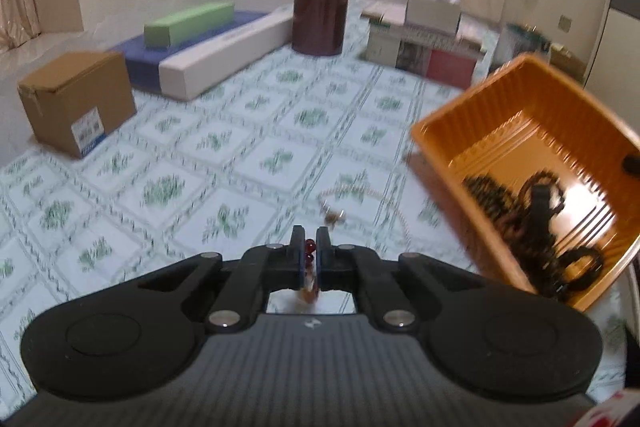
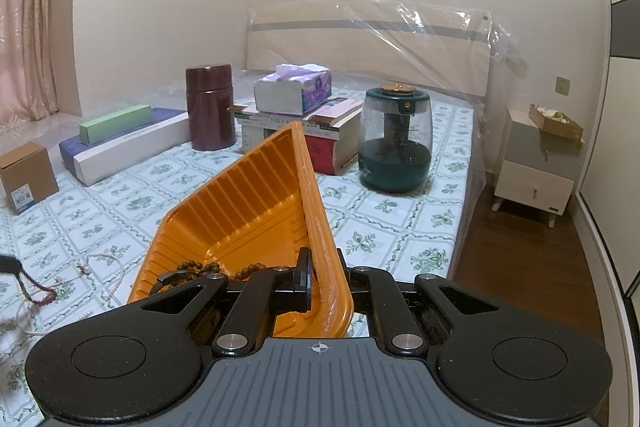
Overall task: Organize jewelry
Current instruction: 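Grasp the red bead bracelet in the pile with the left tool, then carry the red bead bracelet into the tray and open the left tool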
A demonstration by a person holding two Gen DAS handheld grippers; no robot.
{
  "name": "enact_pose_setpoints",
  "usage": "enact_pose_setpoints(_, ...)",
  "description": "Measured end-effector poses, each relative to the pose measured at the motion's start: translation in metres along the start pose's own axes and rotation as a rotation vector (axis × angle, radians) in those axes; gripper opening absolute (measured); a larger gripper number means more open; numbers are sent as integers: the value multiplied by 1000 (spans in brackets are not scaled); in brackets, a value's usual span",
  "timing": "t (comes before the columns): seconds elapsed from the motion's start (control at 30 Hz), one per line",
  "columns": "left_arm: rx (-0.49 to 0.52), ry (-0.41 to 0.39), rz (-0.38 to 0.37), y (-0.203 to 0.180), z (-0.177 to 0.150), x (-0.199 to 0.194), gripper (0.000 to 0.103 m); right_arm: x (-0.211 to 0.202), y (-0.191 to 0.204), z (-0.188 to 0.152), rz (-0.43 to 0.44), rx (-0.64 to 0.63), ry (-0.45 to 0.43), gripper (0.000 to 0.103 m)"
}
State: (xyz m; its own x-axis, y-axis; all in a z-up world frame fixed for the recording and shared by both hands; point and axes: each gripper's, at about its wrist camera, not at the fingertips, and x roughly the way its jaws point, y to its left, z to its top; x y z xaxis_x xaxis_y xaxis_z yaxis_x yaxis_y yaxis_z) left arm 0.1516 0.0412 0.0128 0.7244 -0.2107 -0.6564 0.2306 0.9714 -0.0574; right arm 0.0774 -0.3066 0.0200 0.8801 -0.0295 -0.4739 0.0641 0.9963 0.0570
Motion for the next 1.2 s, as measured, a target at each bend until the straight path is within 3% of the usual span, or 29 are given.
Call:
enact_pose_setpoints(0.33, 7, -64, -87, -19, 33, -22, 4, -1, 1, 1, 2, 2, 0, 8)
enact_pose_setpoints(0.67, 45, -99, -197, -65, 56, -24, 4, -1, 1, 1, 2, 1, -1, 9)
enact_pose_setpoints(1.2, 123, -50, -418, -160, 56, -5, 4, -2, 1, 3, 4, 8, 0, 9)
